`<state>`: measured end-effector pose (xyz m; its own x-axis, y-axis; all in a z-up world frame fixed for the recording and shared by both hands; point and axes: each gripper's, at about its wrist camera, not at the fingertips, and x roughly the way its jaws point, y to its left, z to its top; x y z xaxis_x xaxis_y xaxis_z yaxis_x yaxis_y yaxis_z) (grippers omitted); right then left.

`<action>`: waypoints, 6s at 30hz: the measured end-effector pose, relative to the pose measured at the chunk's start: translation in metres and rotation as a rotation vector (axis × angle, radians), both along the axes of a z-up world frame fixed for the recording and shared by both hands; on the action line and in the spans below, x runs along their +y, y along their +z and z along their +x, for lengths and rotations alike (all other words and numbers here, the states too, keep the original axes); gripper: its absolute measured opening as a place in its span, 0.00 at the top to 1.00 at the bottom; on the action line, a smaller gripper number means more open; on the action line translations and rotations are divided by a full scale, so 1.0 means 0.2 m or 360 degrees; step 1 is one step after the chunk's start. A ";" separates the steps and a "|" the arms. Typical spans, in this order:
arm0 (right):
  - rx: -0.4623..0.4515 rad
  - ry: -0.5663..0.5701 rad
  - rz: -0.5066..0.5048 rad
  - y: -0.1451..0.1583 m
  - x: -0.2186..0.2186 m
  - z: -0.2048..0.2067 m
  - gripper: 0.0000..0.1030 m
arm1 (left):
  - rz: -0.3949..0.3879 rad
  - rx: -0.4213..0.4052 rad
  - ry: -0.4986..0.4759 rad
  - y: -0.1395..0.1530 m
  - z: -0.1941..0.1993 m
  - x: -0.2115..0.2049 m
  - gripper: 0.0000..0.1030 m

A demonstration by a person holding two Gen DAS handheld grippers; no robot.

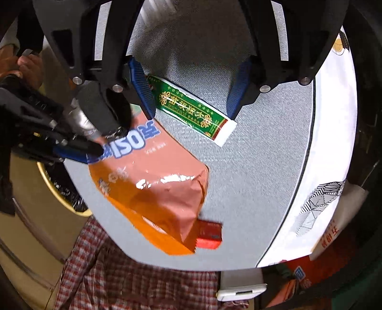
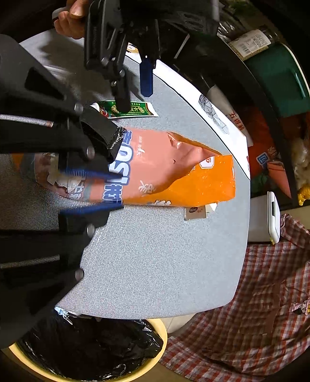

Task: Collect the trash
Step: 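Grasp the orange snack bag with the right gripper while the left grasps the green ointment tube, then carry bag and tube over the bin and open both grippers to drop them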

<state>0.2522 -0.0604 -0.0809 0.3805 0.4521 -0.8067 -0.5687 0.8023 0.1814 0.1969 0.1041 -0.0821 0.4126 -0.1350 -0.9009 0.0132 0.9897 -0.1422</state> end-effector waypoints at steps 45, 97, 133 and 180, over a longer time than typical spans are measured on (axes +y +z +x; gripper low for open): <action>0.0089 -0.0066 -0.0026 -0.04 -0.02 0.05 0.94 | 0.0118 0.0042 0.0204 -0.02 -0.06 0.13 0.64; -0.0510 -0.0351 0.0302 0.60 -0.34 -0.29 1.00 | 0.0176 -0.0508 0.0150 0.43 -0.23 0.04 0.73; -0.0551 -0.0861 0.0381 0.61 -1.15 -0.20 1.00 | 0.0044 -0.0676 -0.0103 0.60 -0.12 -0.38 0.73; -0.0252 -0.0957 0.0153 0.34 -1.33 0.02 0.65 | -0.0307 -0.0499 -0.0382 0.54 0.43 -1.19 0.55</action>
<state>0.2557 -0.3270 -0.0136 0.7025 0.1898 -0.6859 -0.0492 0.9744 0.2193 0.2838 -0.1334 0.0249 0.5983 -0.4140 -0.6861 0.3116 0.9090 -0.2769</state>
